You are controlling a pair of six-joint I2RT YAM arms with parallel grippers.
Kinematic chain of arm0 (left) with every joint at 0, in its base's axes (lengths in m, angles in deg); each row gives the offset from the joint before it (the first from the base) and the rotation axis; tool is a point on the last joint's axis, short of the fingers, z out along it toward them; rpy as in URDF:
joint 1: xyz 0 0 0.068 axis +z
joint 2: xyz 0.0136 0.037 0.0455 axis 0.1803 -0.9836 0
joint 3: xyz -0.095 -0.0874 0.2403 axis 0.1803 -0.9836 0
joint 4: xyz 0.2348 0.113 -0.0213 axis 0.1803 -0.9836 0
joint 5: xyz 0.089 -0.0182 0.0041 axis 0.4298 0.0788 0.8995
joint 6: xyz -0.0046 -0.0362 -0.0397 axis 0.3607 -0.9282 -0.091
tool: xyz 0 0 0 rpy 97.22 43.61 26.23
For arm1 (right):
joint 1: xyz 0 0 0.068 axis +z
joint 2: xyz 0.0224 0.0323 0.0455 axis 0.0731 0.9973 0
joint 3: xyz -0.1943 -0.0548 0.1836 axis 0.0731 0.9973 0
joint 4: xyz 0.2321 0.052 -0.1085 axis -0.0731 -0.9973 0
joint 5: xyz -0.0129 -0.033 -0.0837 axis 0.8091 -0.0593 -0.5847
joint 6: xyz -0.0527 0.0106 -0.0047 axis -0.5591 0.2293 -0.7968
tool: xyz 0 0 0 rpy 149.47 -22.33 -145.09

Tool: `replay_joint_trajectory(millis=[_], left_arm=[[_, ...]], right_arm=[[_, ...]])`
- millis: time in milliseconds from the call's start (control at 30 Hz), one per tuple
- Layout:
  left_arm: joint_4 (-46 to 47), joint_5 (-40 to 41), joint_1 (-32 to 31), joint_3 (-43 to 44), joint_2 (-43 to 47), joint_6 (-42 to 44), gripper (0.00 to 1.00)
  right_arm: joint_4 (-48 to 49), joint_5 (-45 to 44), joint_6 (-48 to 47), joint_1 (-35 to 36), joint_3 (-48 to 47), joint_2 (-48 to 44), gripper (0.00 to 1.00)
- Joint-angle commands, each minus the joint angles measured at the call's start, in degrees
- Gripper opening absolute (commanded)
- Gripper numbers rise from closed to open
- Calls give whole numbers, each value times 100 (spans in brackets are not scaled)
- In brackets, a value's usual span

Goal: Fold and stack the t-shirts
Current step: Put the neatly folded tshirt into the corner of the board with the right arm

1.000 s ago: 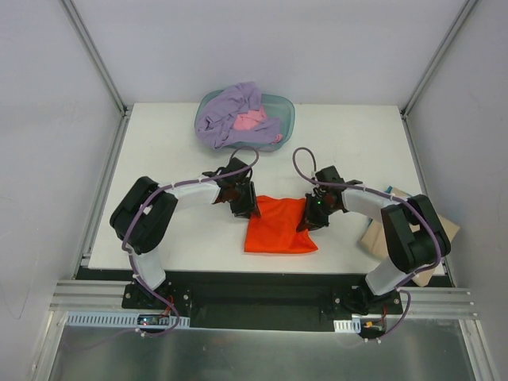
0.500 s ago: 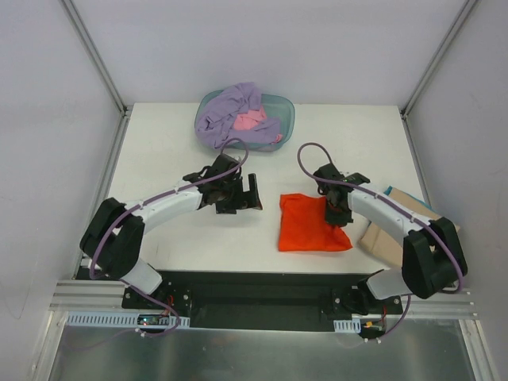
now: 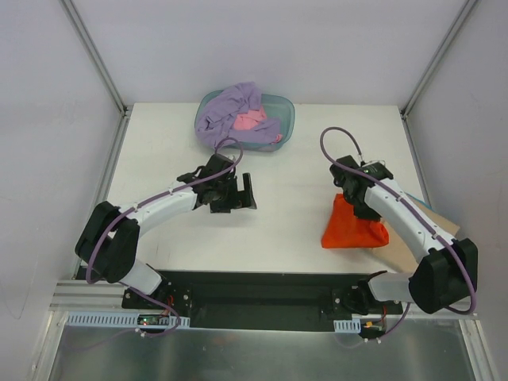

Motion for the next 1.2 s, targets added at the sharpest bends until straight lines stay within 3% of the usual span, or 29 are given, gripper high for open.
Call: replay_joint_trajectory(millis=[0, 500, 867, 1167], left_arm=[[-82, -24, 125, -58, 83, 141, 99], [-82, -33, 301, -128, 118, 194, 99], [-73, -103, 407, -164, 109, 168, 99], [-73, -129, 416, -137, -5, 150, 99]], right_arm=[[-790, -532, -158, -216, -464, -27, 1], [-1002, -348, -1027, -796, -1343, -581, 1], [-922, 302, -1572, -1350, -1975, -765, 1], [-694, 645, -1793, -1956, -1757, -1020, 1]])
